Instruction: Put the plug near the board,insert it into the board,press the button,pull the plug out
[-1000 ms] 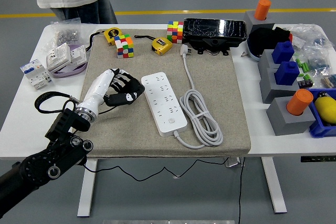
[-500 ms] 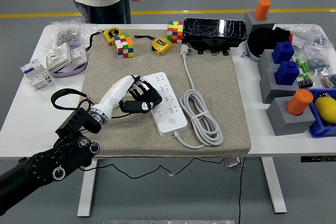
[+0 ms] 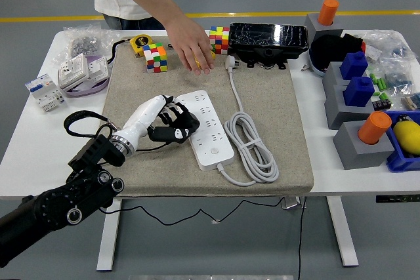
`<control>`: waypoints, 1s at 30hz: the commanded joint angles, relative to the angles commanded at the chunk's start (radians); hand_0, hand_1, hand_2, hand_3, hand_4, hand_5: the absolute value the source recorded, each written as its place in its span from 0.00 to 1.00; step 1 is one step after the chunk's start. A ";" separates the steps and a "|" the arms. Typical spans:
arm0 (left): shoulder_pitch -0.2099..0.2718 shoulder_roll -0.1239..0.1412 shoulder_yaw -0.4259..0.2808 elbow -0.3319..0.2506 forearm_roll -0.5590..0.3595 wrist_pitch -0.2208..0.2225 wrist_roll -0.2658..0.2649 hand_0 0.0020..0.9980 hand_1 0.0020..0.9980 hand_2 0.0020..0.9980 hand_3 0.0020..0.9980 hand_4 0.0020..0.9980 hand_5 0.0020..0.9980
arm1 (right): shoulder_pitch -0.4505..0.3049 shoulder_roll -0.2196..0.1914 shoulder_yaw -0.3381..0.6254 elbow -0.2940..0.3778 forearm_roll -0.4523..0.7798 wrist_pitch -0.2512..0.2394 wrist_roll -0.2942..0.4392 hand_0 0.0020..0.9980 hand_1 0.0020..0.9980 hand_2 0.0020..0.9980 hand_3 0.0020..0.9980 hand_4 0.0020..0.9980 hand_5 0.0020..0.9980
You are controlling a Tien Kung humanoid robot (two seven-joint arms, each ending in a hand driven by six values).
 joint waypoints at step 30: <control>-0.014 0.018 0.003 0.025 0.083 -0.044 -0.036 0.40 0.40 0.42 0.53 0.55 0.00 | 0.000 0.000 0.004 0.001 -0.002 0.000 0.000 0.58 0.64 0.62 0.55 0.89 0.42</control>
